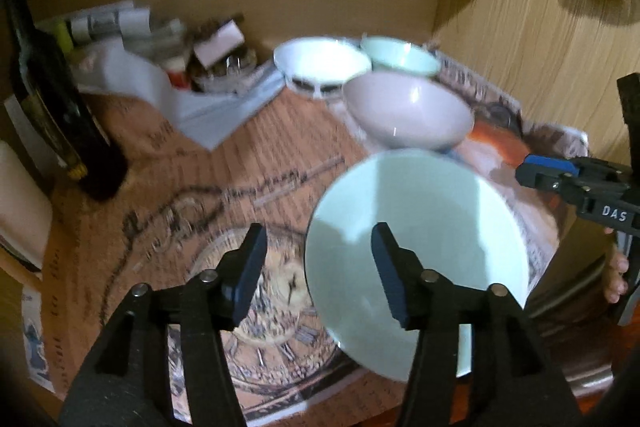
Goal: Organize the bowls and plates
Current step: 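Open both grippers and withdraw from the mint green plate, then close both grippers on the rim of the large pale pink bowl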
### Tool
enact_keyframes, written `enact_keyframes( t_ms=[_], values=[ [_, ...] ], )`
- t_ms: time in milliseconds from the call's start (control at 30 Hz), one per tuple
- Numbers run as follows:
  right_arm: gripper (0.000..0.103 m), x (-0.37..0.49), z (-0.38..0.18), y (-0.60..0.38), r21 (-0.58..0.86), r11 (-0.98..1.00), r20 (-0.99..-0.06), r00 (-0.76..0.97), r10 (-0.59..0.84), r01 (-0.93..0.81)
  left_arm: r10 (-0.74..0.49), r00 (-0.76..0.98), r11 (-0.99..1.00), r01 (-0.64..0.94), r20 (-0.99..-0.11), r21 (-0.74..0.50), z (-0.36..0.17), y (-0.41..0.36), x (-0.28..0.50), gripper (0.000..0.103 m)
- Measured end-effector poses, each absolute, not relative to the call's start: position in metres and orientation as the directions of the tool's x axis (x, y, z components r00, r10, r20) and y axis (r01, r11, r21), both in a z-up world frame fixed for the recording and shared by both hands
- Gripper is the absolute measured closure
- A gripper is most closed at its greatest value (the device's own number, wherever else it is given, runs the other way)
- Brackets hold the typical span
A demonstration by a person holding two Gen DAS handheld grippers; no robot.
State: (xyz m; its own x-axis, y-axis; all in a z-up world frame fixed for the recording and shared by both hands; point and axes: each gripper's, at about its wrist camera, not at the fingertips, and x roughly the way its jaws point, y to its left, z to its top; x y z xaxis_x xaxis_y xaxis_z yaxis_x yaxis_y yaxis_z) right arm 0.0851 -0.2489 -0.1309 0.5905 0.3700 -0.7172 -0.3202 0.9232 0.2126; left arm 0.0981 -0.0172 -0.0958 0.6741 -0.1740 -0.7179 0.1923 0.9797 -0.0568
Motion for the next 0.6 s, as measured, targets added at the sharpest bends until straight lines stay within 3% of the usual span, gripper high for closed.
enact_keyframes(
  t_ms=[267, 367, 600],
  values=[
    [0.040, 0.107, -0.109, -0.255, 0.197, 0.936, -0.624, 0.699, 0.349, -0.292, -0.173, 0.742, 0.983, 0.166, -0.647, -0.072, -0.065, -0.022, 0.120, 0.021],
    [0.027, 0.120, -0.106, -0.260, 0.196, 0.944, -0.604, 0.726, 0.330, -0.267, -0.177, 0.740, 0.984, 0.157, -0.649, -0.090, -0.061, -0.025, 0.138, 0.019],
    [0.024, 0.155, -0.115, -0.268, 0.183, 0.954, -0.612, 0.732, 0.299, -0.238, -0.174, 0.716, 0.984, 0.147, -0.676, -0.097, -0.065, -0.039, 0.180, 0.016]
  ],
)
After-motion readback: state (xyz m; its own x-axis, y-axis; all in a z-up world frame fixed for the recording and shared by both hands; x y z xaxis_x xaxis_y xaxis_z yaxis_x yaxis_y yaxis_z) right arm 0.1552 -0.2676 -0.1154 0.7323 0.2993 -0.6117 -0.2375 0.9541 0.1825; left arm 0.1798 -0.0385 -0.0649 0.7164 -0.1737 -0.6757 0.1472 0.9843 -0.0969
